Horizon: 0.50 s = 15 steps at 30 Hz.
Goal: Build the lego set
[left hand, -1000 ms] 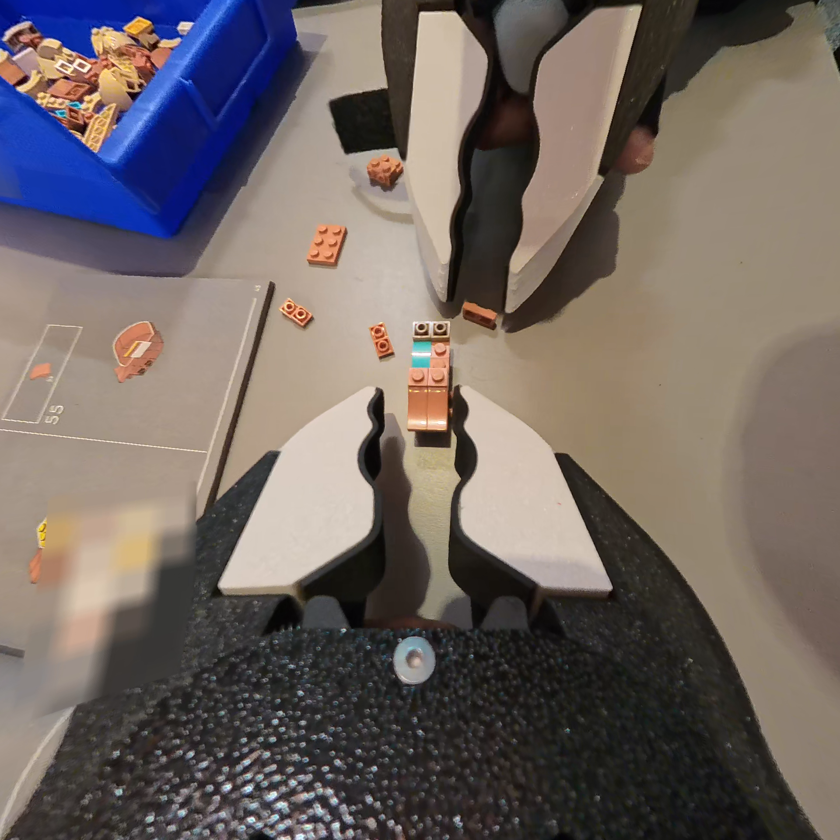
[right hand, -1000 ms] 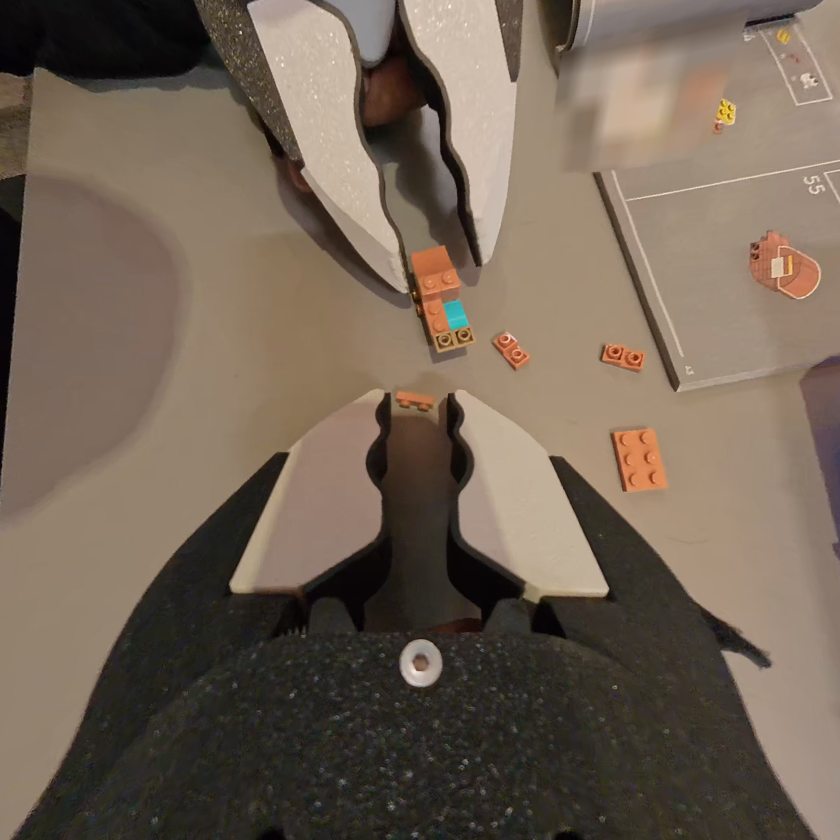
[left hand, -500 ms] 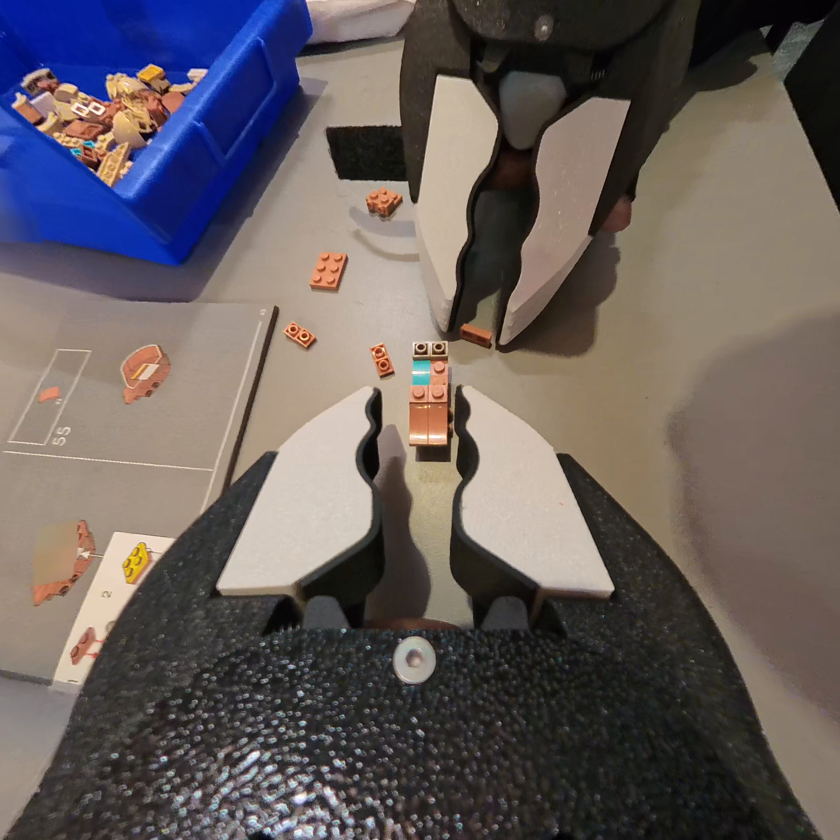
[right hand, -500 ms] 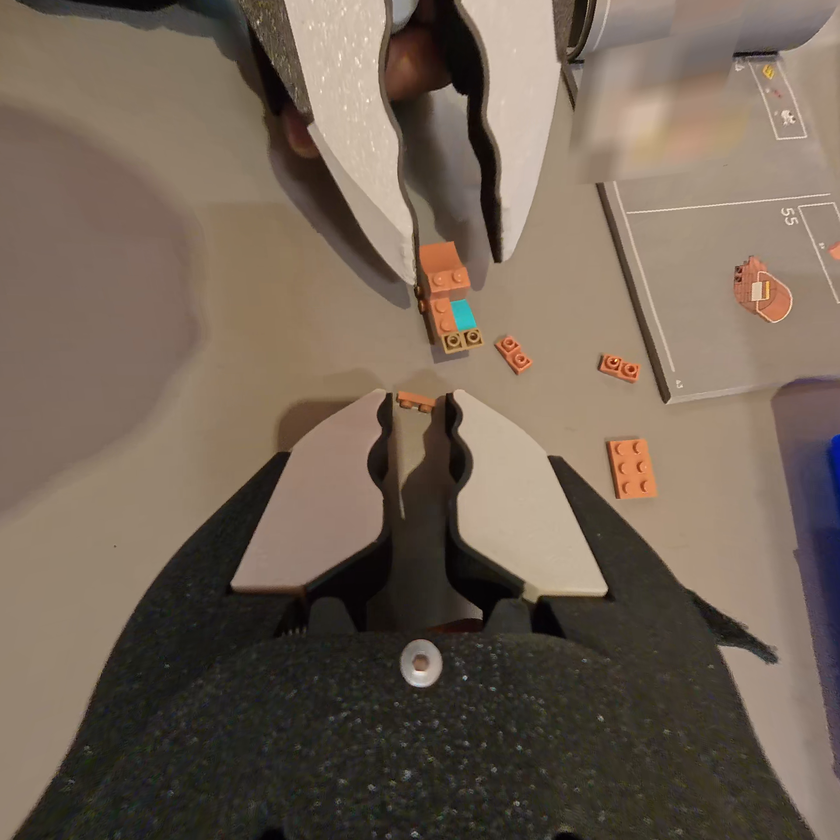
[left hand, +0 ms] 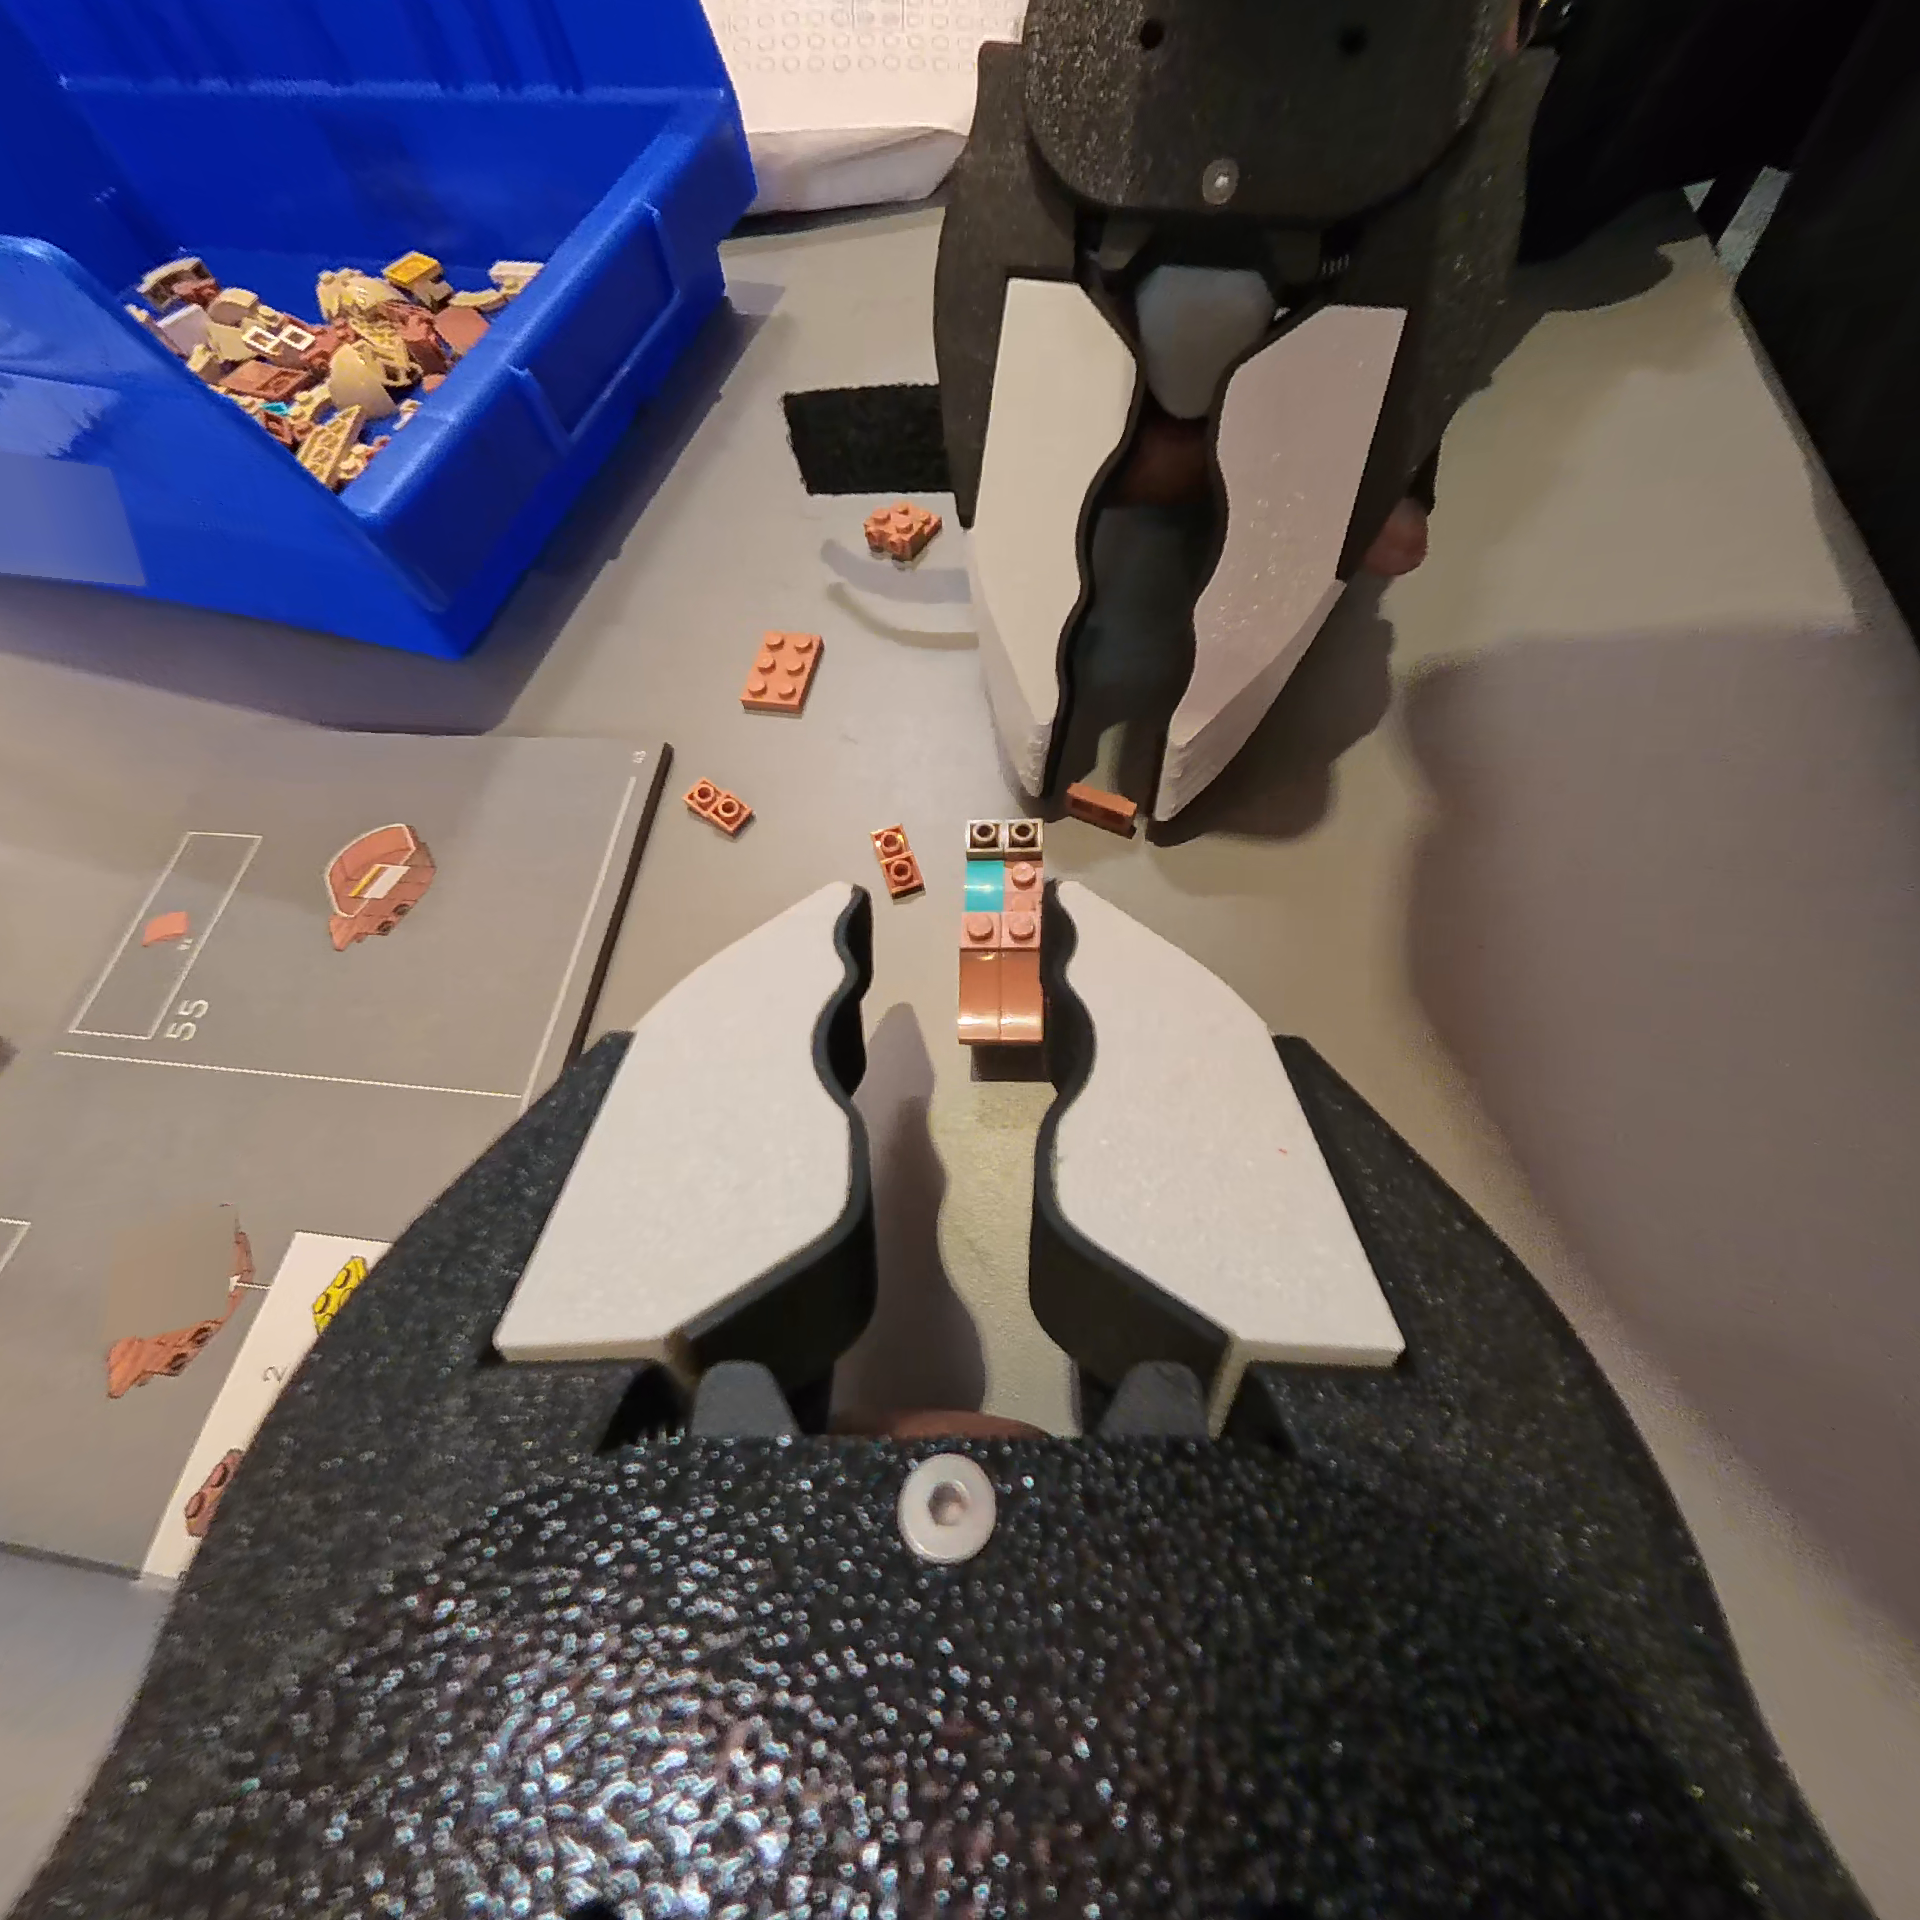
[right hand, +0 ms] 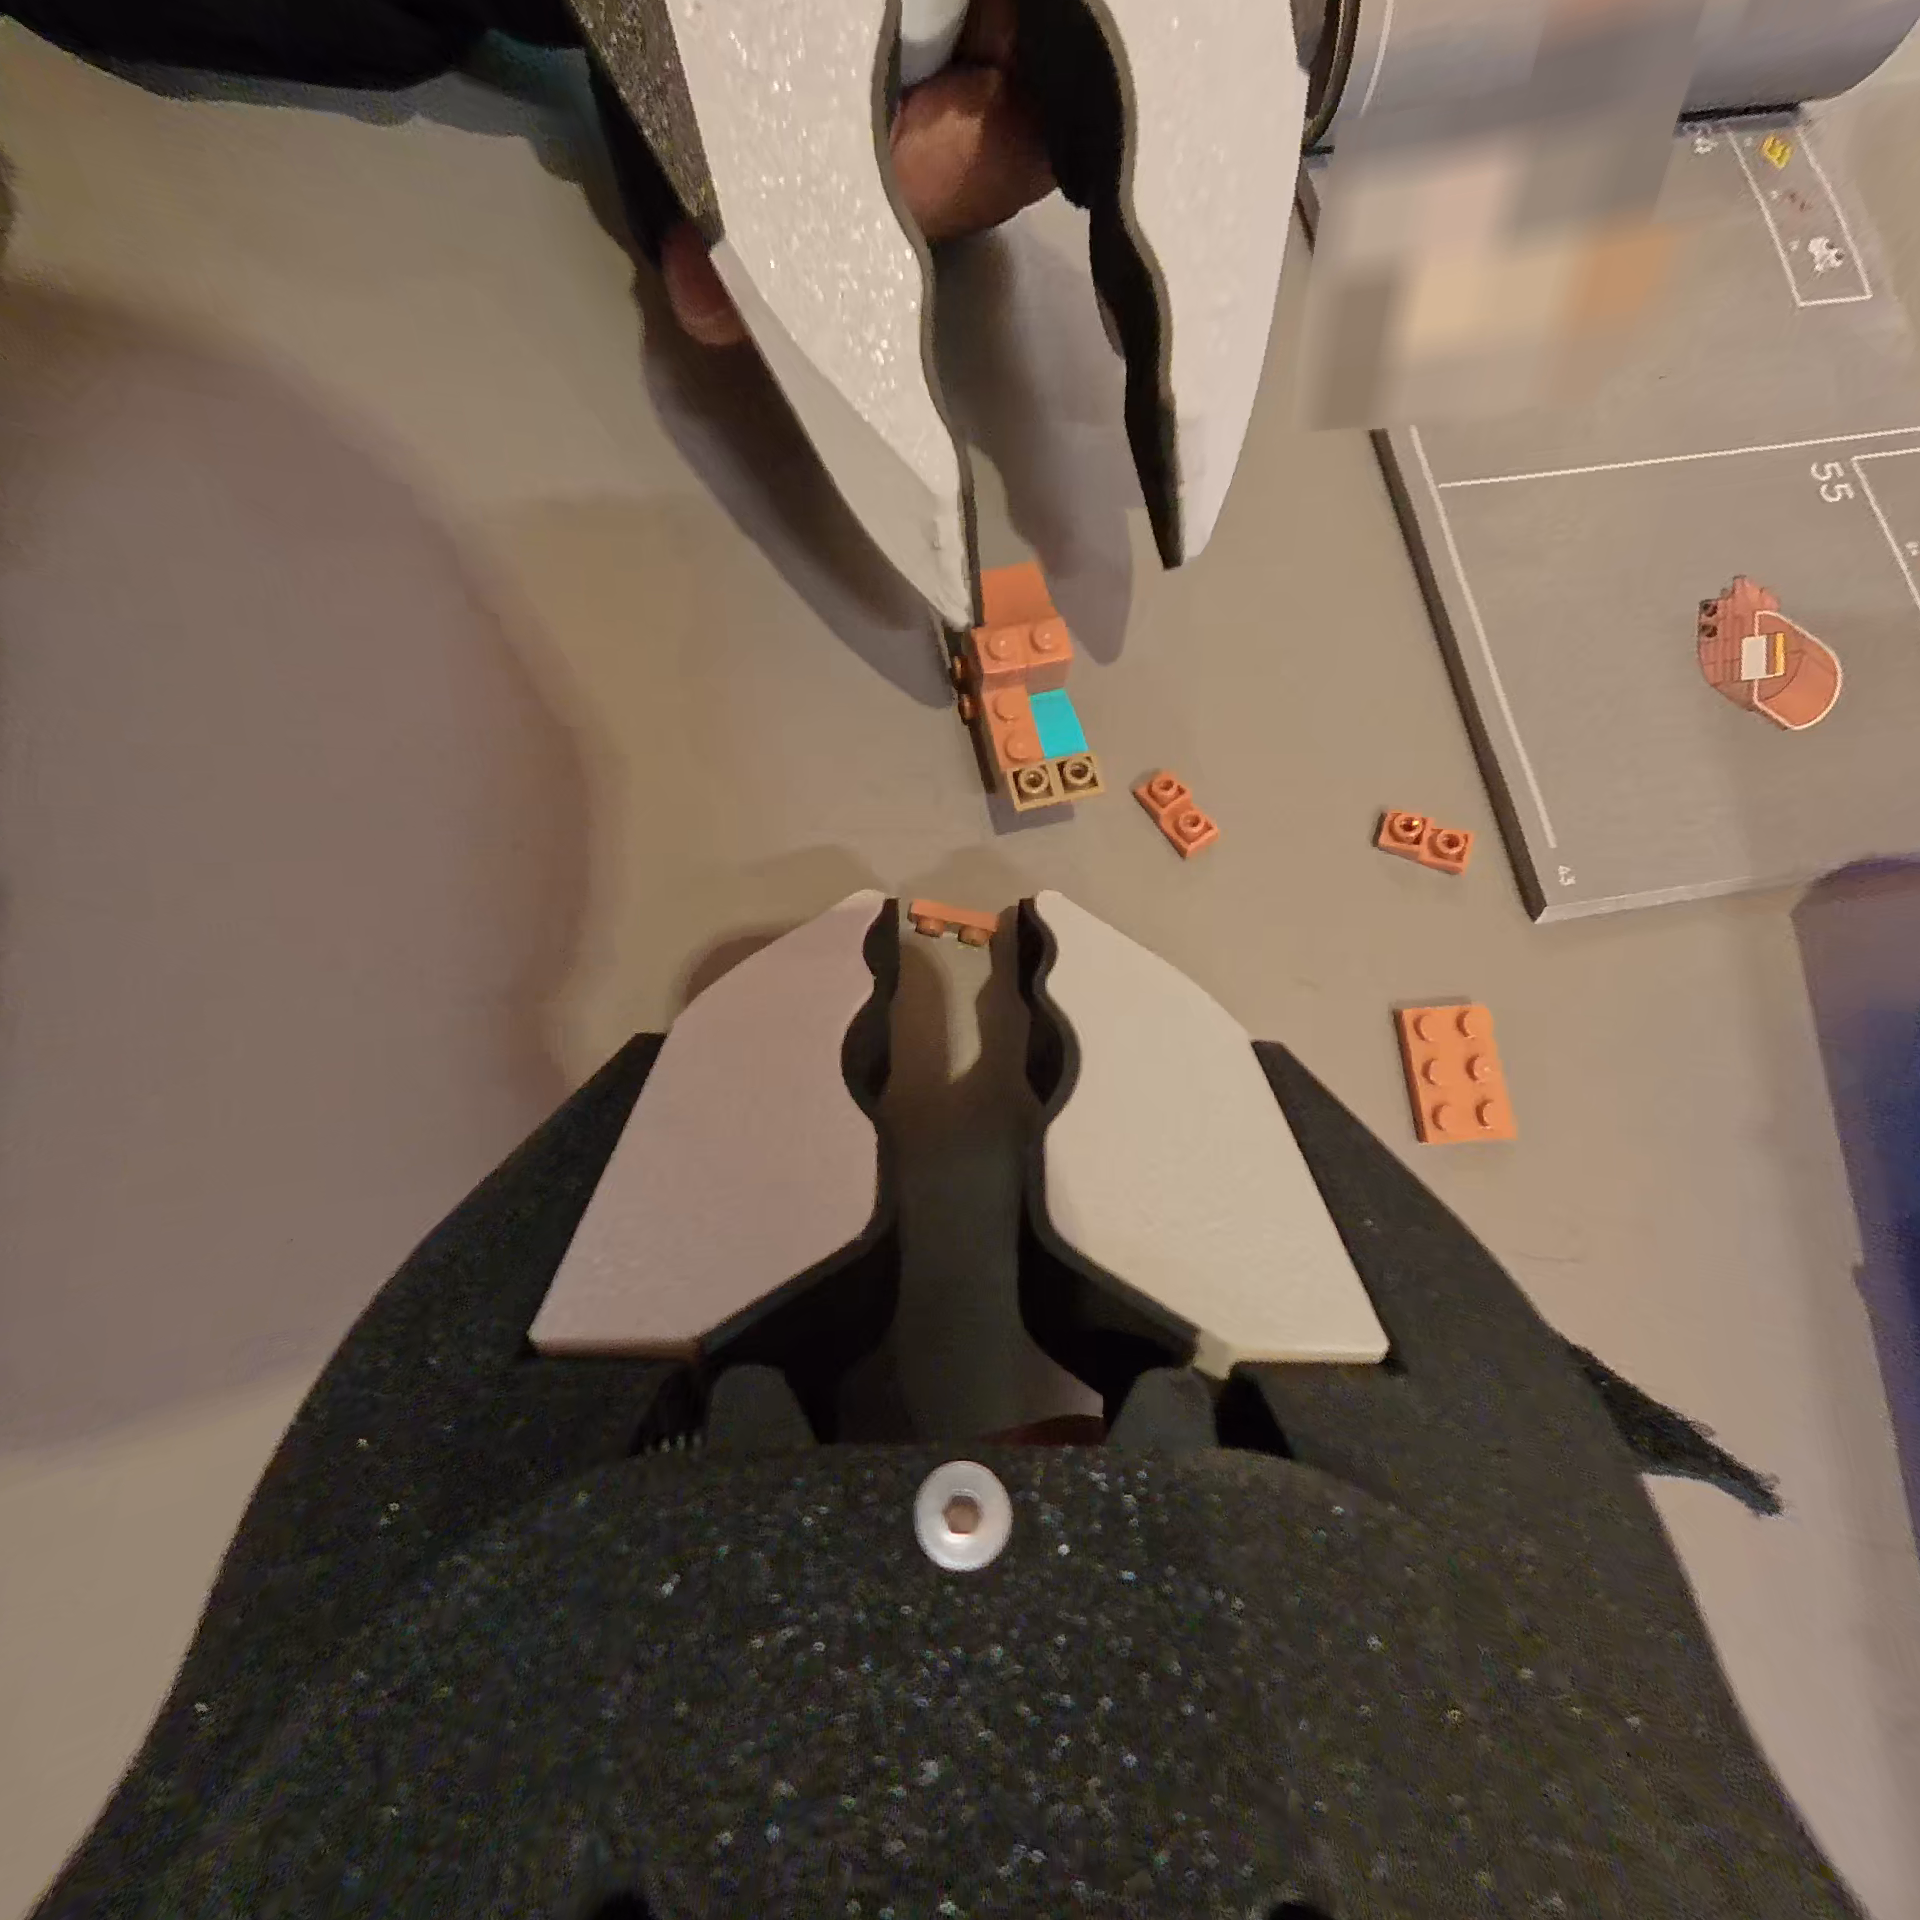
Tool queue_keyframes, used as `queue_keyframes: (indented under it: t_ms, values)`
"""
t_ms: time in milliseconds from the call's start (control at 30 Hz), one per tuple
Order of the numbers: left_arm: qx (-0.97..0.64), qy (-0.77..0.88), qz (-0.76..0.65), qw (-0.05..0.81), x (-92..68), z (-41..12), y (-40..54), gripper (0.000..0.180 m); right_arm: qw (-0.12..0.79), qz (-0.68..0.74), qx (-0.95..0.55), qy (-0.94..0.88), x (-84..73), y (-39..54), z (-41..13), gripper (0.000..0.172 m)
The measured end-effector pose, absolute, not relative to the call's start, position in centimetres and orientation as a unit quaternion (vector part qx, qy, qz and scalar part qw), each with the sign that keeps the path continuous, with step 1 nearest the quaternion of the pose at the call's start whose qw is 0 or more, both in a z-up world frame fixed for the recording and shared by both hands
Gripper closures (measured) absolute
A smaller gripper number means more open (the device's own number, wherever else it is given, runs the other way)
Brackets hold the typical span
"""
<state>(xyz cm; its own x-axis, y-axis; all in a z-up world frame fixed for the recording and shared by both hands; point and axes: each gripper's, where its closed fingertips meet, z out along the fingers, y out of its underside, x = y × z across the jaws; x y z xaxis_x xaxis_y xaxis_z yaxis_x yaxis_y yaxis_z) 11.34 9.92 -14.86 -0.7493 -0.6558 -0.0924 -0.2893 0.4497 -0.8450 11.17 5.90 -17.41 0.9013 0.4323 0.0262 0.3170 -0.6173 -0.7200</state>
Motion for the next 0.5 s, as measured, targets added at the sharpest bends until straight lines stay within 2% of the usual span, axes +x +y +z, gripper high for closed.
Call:
queue_keyframes:
  t_ms: [500]
  values:
    - [-0.325, 0.8, -0.448, 0.234, 12.3, -14.2, 11.1, 0.15, 0.408, 0.157, -0.885, -0.163, 11.5, 5.9, -16.2, 0.147]
